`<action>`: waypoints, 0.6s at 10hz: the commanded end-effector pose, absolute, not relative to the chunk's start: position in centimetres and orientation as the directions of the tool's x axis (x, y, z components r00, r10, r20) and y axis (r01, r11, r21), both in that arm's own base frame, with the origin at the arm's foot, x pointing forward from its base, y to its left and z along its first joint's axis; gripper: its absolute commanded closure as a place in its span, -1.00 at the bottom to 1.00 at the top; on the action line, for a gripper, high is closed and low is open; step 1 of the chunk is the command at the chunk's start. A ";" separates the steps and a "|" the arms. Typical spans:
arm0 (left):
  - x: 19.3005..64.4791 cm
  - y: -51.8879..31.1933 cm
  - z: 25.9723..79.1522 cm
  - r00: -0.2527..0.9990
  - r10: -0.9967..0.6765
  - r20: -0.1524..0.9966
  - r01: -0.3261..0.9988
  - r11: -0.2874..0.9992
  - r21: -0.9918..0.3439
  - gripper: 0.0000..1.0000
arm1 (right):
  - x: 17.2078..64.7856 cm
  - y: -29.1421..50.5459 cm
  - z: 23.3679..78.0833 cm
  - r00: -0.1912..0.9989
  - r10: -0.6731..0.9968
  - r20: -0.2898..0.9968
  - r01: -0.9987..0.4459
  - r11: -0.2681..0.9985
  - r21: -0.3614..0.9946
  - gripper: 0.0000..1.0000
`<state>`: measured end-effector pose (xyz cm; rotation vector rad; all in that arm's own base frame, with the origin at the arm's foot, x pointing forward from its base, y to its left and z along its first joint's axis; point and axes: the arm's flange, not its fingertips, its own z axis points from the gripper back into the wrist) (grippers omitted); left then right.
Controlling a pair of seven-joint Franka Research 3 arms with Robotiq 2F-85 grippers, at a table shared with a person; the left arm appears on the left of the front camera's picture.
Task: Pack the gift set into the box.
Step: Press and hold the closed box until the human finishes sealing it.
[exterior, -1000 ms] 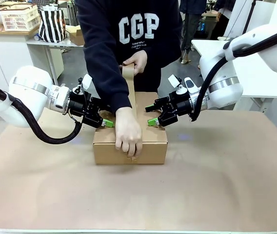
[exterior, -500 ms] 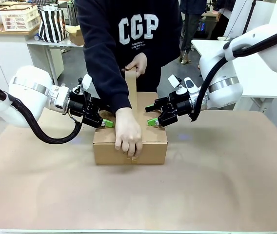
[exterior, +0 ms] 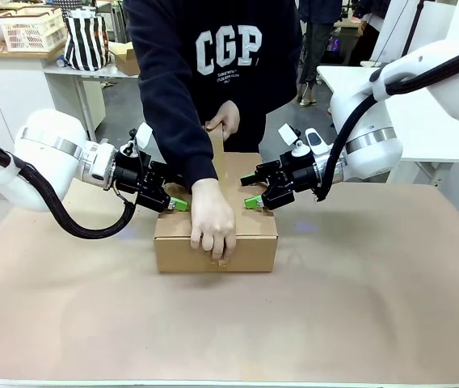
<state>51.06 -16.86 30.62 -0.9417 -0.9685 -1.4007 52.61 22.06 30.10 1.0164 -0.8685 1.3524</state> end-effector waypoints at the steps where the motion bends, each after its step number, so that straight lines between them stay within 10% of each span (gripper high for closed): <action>1: 50.9 -16.8 30.3 -0.042 -0.345 0.938 0.999 -0.028 0.034 -1.00 | 52.5 22.0 29.8 0.056 0.354 0.934 -0.996 -0.047 0.078 -1.00; 6: 50.9 -16.8 30.3 -0.042 -0.345 0.938 0.999 -0.028 0.034 -1.00 | 52.5 22.0 29.8 0.056 0.354 0.934 -0.996 -0.047 0.078 -1.00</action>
